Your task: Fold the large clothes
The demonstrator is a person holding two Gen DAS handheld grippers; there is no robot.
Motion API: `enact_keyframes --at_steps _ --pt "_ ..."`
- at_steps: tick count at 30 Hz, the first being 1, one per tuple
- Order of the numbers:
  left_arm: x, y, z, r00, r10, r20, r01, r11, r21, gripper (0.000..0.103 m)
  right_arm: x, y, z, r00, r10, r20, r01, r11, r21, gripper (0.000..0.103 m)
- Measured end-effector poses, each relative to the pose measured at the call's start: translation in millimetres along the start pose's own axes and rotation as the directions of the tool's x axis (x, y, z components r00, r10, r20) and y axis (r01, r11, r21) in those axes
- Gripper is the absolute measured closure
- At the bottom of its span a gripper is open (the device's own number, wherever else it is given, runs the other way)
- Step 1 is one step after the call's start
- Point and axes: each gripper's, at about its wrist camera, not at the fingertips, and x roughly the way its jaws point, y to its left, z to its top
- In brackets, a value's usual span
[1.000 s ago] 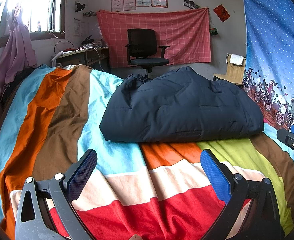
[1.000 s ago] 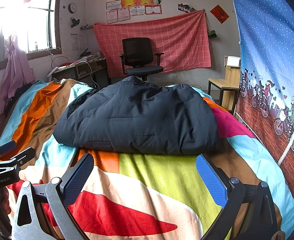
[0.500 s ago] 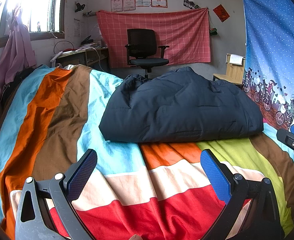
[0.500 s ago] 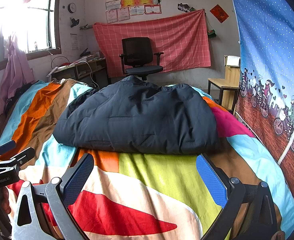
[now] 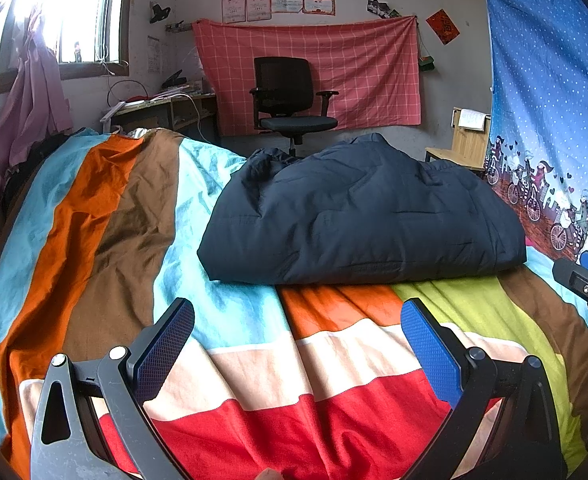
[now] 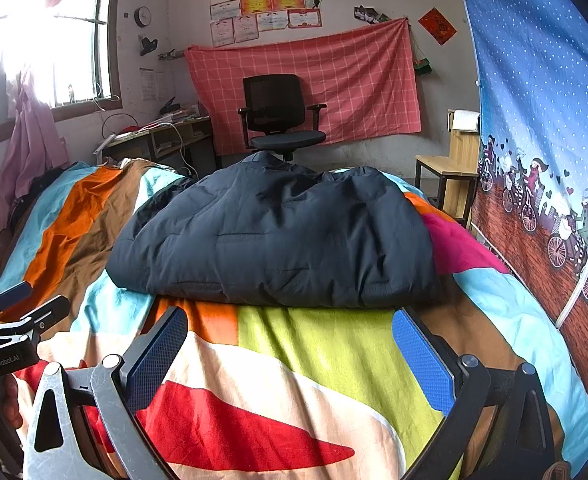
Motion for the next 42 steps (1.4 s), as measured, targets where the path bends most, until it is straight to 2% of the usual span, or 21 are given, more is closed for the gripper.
enact_keyframes --at_steps 9,23,42 --pt "-4 0 4 0.999 -0.040 -0.001 0.040 0.999 -0.014 0.002 -1 0 -2 1.000 0.005 -0.009 -0.005 1.000 0.003 0.000" --pt "-3 2 2 1.000 0.005 0.012 -0.005 1.000 0.014 0.002 -1 2 -5 1.000 0.008 -0.012 -0.008 1.000 0.002 0.000" --pt "0 10 -3 1.000 0.016 -0.016 -0.016 1.000 -0.006 0.002 0 3 -5 1.000 0.010 -0.016 -0.010 1.000 0.003 0.000"
